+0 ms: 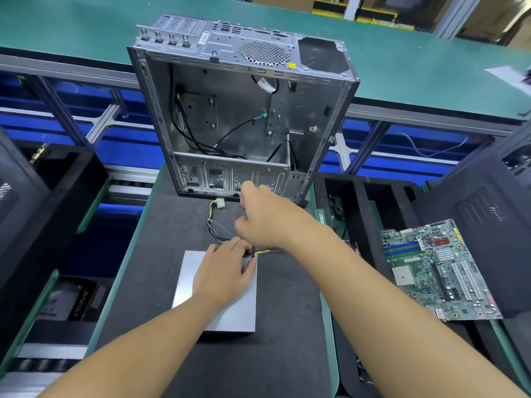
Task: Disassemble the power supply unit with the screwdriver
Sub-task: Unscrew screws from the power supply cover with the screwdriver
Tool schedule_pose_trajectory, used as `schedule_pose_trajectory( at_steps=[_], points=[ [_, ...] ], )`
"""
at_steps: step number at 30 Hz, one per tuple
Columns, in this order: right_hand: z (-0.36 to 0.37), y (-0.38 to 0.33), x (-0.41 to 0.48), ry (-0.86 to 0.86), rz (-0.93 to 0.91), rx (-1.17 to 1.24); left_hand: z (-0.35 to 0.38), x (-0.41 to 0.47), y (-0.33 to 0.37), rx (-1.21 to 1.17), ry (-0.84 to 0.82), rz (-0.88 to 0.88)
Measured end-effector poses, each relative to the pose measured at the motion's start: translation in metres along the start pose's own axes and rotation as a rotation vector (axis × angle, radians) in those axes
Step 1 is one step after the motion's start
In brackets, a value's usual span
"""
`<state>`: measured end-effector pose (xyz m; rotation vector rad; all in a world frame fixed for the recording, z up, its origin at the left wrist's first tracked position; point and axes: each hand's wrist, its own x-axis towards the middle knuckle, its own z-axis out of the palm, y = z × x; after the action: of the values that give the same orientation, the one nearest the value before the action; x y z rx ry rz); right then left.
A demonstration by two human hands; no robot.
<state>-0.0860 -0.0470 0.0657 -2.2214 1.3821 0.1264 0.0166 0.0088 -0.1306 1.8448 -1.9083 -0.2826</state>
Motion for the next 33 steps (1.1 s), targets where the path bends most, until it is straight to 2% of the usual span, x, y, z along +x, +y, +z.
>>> schedule_pose_trajectory(
  at_steps=[6, 12, 16, 18, 22, 26, 28, 33],
  points=[
    [0.001, 0.007, 0.004, 0.088, 0.001, -0.051, 0.001, 0.000, -0.002, -0.034, -0.014, 0.001],
    [-0.009, 0.000, -0.002, -0.087, -0.019, -0.026, 0.002, -0.001, -0.002, 0.004, 0.024, -0.002],
    [-0.005, -0.001, -0.002, 0.009, 0.073, -0.171, 0.002, -0.001, -0.002, 0.003, 0.025, -0.003],
    [-0.005, 0.000, -0.001, 0.057, 0.111, -0.156, 0.003, -0.001, -0.002, 0.001, 0.011, 0.001],
    [-0.001, 0.004, 0.003, 0.101, 0.030, -0.147, 0.003, 0.000, -0.004, -0.004, -0.015, 0.012],
    [-0.008, 0.001, 0.001, -0.052, 0.006, -0.001, 0.004, -0.001, -0.004, 0.011, -0.009, 0.020],
    [-0.007, -0.001, -0.001, -0.068, 0.019, -0.001, 0.003, -0.001, -0.004, 0.014, -0.002, 0.011],
    [-0.003, -0.002, -0.002, 0.063, 0.084, -0.142, 0.002, -0.001, -0.004, 0.003, -0.026, 0.033]
  ],
)
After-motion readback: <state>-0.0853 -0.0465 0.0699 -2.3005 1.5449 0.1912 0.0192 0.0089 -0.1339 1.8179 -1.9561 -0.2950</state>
